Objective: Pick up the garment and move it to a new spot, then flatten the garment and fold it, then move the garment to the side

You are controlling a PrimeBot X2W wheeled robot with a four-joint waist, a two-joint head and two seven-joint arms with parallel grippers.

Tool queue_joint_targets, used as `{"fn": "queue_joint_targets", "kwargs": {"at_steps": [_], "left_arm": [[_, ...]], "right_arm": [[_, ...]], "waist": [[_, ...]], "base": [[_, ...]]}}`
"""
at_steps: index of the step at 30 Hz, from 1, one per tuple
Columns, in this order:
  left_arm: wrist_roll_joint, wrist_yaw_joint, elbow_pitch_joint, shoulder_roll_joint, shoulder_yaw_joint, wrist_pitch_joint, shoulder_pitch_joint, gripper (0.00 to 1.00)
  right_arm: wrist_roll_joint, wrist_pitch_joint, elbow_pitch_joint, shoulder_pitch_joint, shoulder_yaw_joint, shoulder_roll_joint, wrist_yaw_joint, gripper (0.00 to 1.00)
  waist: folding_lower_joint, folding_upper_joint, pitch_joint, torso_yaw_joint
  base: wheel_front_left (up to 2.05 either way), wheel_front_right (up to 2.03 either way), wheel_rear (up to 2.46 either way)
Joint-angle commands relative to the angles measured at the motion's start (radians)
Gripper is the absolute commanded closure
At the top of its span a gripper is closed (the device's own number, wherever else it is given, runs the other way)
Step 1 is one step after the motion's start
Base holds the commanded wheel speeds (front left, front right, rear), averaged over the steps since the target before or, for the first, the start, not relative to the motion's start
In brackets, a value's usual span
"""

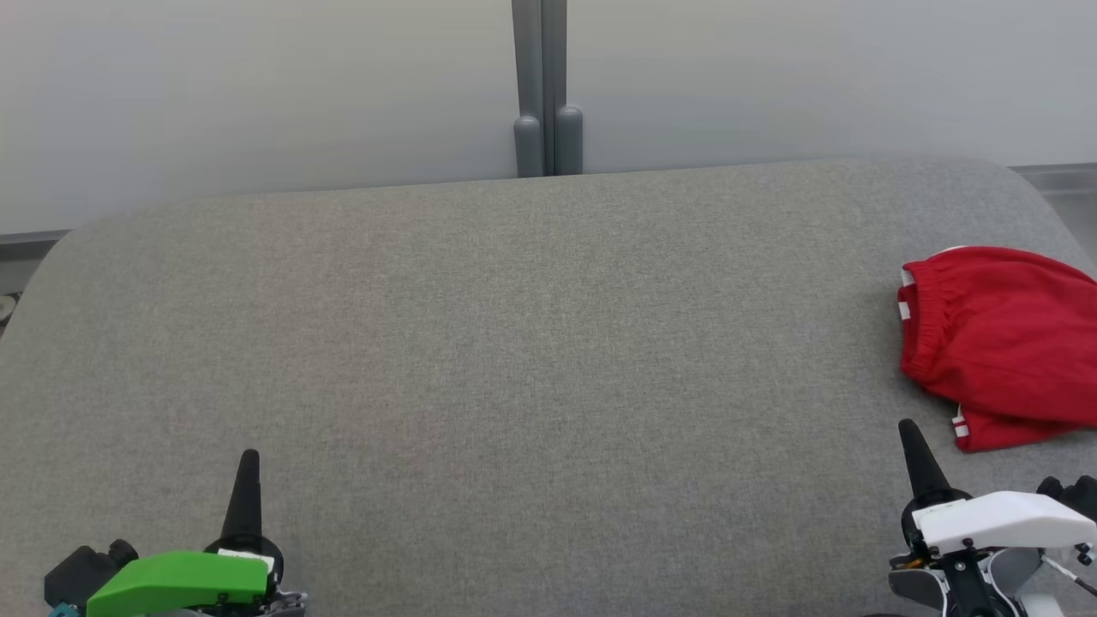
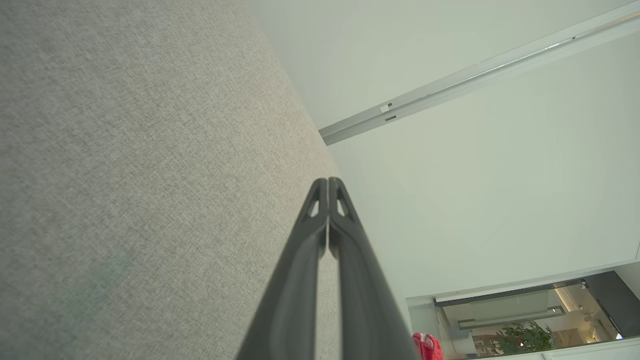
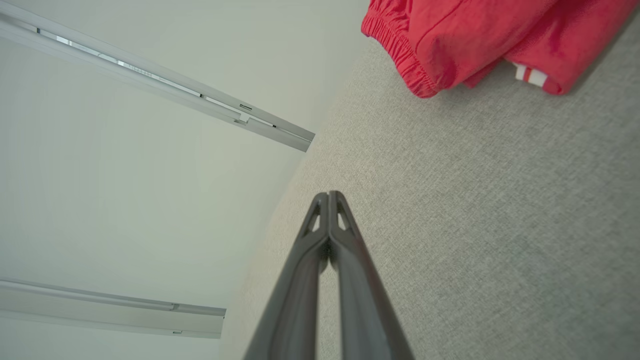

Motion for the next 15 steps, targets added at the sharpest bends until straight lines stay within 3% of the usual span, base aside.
{"fn": "queue_joint_targets", "kwargs": {"at_steps": [1, 15], "left_arm": [[-0.034, 0.001, -0.011, 0.003, 0.007, 0.009, -0.029, 1.00], [-0.144, 0.001, -0.016, 0.000, 0.022, 0.040, -0.050, 1.00]], "right_arm": [[0.039, 0.009, -0.011, -0.023, -0.004, -0.003, 0.000, 1.00], [0.175, 0.042, -0.010, -0.041, -0.008, -0.002, 0.000, 1.00]], "waist": [[0.0000, 0.0000, 0.001, -0.001], [0.0000, 0.0000, 0.008, -0.005]], "base": [[0.00, 0.00, 0.00], [0.00, 0.00, 0.00]]}}
